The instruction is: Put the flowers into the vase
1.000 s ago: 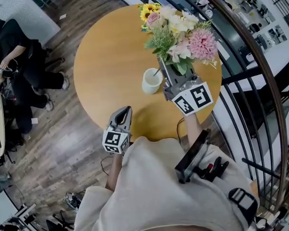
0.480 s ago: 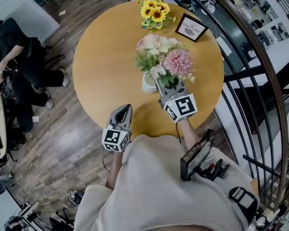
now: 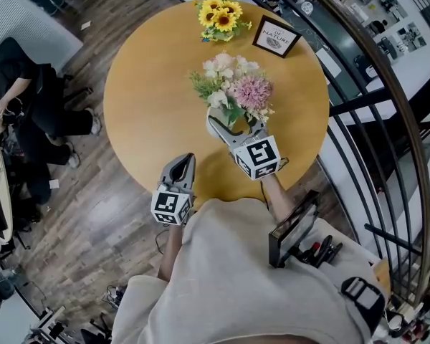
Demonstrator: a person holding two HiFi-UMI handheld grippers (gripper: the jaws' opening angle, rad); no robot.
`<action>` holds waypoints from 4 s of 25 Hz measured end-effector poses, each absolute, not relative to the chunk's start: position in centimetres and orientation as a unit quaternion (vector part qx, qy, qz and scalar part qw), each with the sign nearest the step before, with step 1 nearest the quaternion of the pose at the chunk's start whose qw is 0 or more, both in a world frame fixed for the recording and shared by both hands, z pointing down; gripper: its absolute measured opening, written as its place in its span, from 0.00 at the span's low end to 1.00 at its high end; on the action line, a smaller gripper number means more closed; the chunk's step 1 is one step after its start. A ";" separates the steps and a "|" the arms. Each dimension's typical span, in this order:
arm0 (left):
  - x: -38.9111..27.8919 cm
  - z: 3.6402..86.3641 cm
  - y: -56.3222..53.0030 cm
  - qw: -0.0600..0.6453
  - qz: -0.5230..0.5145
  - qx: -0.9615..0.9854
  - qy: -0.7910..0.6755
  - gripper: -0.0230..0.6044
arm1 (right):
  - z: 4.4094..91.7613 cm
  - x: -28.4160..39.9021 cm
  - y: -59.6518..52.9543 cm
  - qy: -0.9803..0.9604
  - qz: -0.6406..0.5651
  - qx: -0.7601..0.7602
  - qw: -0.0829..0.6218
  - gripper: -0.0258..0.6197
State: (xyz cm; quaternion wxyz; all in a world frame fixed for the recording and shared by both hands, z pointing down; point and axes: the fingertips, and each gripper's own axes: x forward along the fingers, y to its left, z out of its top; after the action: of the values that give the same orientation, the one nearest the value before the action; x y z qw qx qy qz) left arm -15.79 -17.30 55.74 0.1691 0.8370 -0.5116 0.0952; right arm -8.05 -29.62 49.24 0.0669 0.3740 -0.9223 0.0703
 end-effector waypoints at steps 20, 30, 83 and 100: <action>-14.1 55.6 -17.1 0.163 0.094 0.850 -0.492 0.05 | 53.8 -7.5 -27.1 -0.920 0.150 0.342 0.119 0.75; -13.4 55.4 -17.0 0.158 0.095 0.853 -0.489 0.05 | 58.0 -6.7 -25.4 -0.911 0.181 0.323 0.182 0.75; -10.8 53.9 7.5 0.103 0.052 0.909 -0.401 0.05 | 53.7 -1.5 3.7 -0.867 0.110 0.472 0.116 0.05; -6.2 51.7 7.8 0.092 0.054 0.904 -0.413 0.05 | 51.9 3.9 5.4 -0.872 0.100 0.469 0.097 0.05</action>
State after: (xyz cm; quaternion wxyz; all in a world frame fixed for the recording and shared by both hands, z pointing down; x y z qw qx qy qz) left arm -6.22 7.76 51.72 0.0916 0.9043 -0.4134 0.0537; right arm 3.87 5.37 51.89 0.0967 0.4695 -0.8719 0.1002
